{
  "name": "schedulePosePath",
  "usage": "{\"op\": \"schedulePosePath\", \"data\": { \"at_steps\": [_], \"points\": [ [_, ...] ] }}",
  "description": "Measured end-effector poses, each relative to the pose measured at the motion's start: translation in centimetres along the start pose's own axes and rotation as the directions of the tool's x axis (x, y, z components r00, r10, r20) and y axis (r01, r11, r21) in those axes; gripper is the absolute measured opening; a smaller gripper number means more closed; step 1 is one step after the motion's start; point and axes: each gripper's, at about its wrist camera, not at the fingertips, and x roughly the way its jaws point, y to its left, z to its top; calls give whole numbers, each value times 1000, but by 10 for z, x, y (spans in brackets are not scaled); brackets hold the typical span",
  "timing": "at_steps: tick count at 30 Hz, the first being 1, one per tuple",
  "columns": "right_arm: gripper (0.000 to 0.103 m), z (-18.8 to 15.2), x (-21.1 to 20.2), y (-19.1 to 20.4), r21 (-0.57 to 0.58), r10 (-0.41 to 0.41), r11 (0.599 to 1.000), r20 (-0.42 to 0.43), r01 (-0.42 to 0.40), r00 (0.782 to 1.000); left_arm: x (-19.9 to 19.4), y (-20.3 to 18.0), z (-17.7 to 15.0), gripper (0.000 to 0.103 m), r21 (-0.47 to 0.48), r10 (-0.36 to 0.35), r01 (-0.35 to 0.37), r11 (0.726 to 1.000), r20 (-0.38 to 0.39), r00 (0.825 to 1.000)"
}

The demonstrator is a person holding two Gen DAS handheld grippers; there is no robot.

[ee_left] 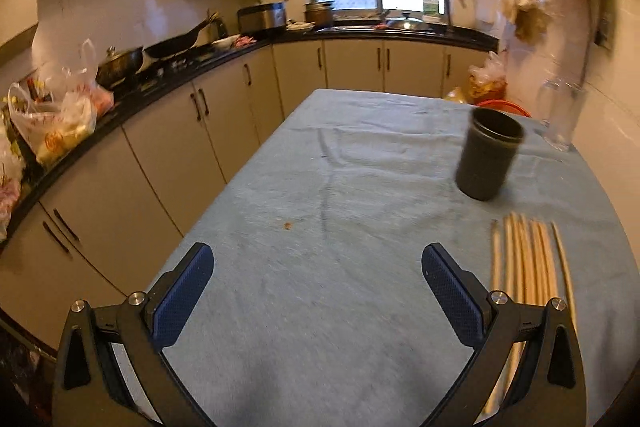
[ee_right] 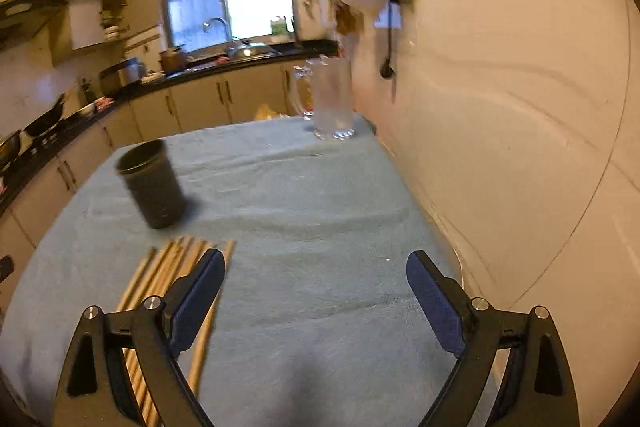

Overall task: Organize utensils
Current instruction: 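Move the left tool to the chopsticks and close on one chopstick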

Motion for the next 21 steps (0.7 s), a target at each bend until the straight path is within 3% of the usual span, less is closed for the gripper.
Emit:
{"op": "schedulePosePath", "data": {
  "at_steps": [10, 21],
  "points": [
    [95, -16, -52, 28, -59, 70, 996, 54, -67, 996, -53, -18, -20, 103, 63, -70, 68, 996, 37, 997],
    [95, -26, -64, 20, -38, 55, 998, 47, -53, 997, -61, -21, -28, 103, 75, -89, 87, 993, 28, 996]
  ]
}}
